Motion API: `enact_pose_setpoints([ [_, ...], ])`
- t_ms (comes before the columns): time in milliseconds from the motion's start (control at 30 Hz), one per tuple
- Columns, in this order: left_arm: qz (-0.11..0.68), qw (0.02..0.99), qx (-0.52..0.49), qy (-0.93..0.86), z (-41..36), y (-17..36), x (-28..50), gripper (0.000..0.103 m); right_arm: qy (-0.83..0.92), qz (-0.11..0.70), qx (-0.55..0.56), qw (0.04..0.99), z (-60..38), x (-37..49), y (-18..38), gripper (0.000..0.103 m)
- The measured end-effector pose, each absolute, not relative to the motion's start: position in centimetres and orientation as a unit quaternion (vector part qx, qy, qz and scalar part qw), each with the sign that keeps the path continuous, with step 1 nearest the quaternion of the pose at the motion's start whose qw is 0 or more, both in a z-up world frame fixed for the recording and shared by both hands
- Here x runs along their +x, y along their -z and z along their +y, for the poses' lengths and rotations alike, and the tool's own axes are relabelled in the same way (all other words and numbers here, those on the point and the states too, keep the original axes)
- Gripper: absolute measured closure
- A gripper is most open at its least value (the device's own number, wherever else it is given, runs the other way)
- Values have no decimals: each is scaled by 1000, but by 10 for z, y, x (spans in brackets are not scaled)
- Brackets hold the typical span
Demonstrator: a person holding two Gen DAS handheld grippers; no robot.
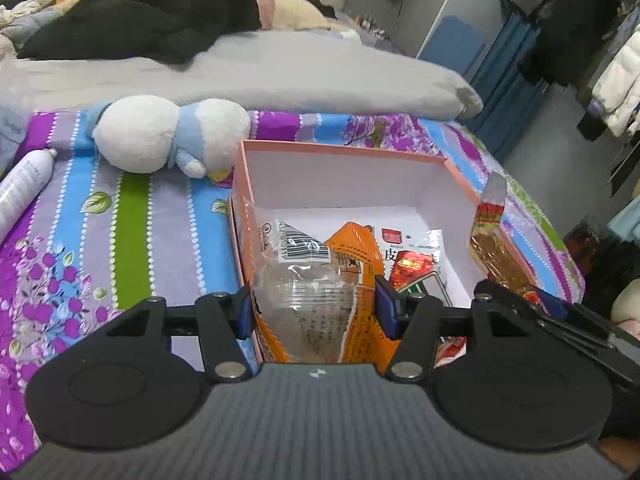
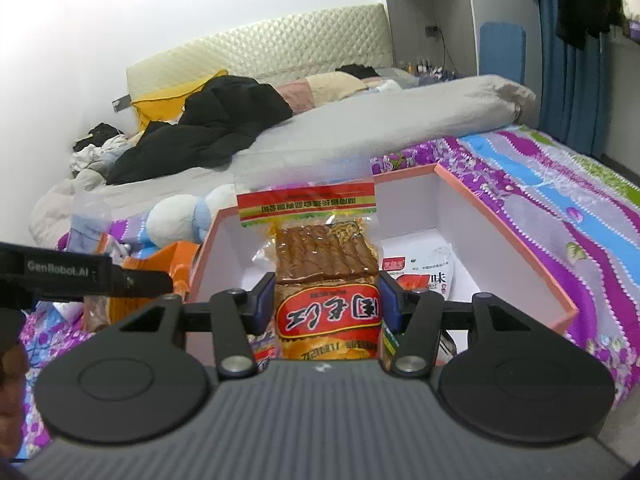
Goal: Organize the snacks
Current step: 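Open both tools to drop the snack packs into the pink box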
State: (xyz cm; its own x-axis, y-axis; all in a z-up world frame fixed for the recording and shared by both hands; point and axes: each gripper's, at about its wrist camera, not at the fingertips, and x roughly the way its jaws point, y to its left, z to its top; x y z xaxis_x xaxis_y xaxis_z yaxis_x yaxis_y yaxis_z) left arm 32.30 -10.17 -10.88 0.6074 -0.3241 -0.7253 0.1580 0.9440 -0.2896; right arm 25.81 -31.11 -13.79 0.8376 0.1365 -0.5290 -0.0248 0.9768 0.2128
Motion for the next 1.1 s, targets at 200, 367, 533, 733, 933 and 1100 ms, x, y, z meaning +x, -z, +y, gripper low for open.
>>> enact_pose_setpoints([
  [200,440,884,-92,130,-113,131,365,41,-40,309,97,945,-316,297,161,47],
  [367,444,883,-83,126,-117,145,387,41,-38,329,97,939,-315,320,177,47],
  [533,445,882,-84,132,-114,144,394,30,-35,342,101,934,-315,328,184,45],
  [733,423,894,-77,128,-111,124,378,23,-38,330,106,937,-314,319,175,25],
  [933,392,907,-76,133,-104,89,346,23,-42,297,102,949,-312,295,145,25],
  [1100,361,919,-66,145,-95,58,305,23,-41,266,103,958,-310,264,118,25],
])
